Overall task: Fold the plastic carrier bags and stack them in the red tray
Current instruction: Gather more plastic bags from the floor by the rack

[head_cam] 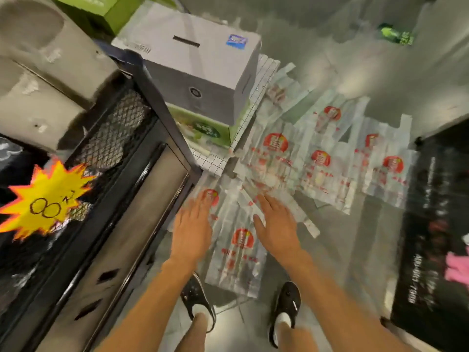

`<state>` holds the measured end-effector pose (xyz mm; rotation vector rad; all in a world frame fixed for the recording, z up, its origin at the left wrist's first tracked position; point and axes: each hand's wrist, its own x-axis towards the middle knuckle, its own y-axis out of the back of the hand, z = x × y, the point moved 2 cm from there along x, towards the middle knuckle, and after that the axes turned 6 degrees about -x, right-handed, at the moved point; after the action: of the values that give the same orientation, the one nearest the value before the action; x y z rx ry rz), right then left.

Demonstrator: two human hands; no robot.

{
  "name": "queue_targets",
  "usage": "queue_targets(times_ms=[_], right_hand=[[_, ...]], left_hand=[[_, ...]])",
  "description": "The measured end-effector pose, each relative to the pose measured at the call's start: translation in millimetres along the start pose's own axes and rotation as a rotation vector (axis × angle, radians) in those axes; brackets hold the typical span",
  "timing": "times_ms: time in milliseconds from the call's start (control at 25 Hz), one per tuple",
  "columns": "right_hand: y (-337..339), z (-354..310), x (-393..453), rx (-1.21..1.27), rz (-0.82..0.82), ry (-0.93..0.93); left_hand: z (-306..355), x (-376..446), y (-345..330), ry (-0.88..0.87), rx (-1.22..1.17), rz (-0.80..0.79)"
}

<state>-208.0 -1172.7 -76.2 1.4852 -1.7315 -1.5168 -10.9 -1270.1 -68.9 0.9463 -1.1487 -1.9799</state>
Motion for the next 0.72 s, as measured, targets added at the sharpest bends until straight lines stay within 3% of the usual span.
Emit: queue_targets(times_ms=[200,360,520,720], right_hand=[[-108,-2,48,0.026,0.003,0.03],[-231,33,93,0.043,-0.041,0.006],[-364,62,126,0.142,-0.12,-0.134],[-516,79,172,0.346,-0.156,-0.342]], left_hand=[[-59,49,-107,-0.06,-0.043,-0.003],[-112,66,-233,-0.008,-0.073,-0.019],[-160,78,-353,0.08,-0.113,-0.095],[-217,122,-484,0.049,-0.197,-0.149]])
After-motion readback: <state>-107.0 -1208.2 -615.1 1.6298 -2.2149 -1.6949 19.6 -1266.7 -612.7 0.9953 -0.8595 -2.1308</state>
